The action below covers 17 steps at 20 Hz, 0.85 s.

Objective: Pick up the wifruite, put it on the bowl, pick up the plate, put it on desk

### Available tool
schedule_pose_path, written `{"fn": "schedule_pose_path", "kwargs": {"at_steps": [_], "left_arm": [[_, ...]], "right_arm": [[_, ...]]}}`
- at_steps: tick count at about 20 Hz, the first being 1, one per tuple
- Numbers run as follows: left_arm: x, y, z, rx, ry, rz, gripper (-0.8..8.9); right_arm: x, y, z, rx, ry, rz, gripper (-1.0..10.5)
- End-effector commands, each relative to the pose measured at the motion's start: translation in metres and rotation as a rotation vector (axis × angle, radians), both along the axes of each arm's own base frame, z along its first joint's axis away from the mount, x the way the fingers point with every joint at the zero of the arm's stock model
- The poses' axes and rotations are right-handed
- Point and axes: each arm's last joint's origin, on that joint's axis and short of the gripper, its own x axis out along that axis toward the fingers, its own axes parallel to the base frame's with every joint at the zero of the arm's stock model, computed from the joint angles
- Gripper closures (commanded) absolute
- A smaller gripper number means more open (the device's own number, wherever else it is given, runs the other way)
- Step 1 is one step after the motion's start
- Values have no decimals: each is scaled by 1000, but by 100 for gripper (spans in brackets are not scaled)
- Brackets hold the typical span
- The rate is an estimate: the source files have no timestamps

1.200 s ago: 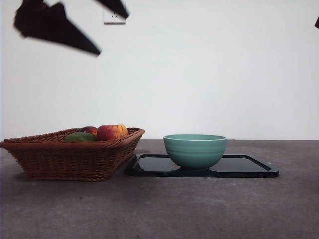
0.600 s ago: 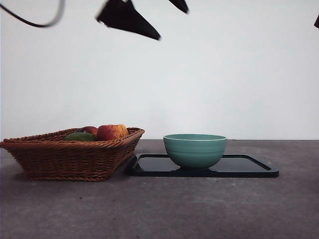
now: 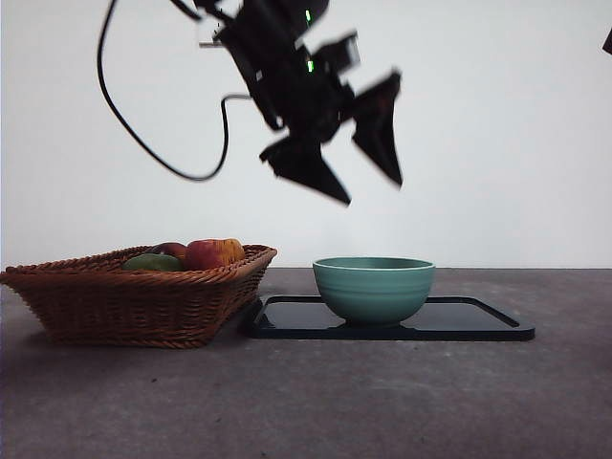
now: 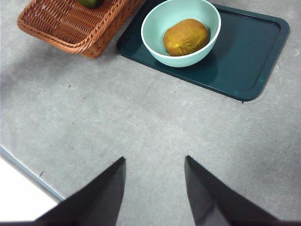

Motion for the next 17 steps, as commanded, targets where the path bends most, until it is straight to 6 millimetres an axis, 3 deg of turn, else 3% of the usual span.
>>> {"fn": "schedule_pose_path", "kwargs": {"at_steps": [1,5,17], "left_arm": [[6,-12,-18,64,-30,-18,437],[7,-25,-39,94,-35,-38,437],[0,-46,-71,177,-34,-59,437]], "right_arm": [[1,1,2,10,-4,5,747],[1,1,2,9,-2,5,747],[0,1,1,5,5,5,747]]}}
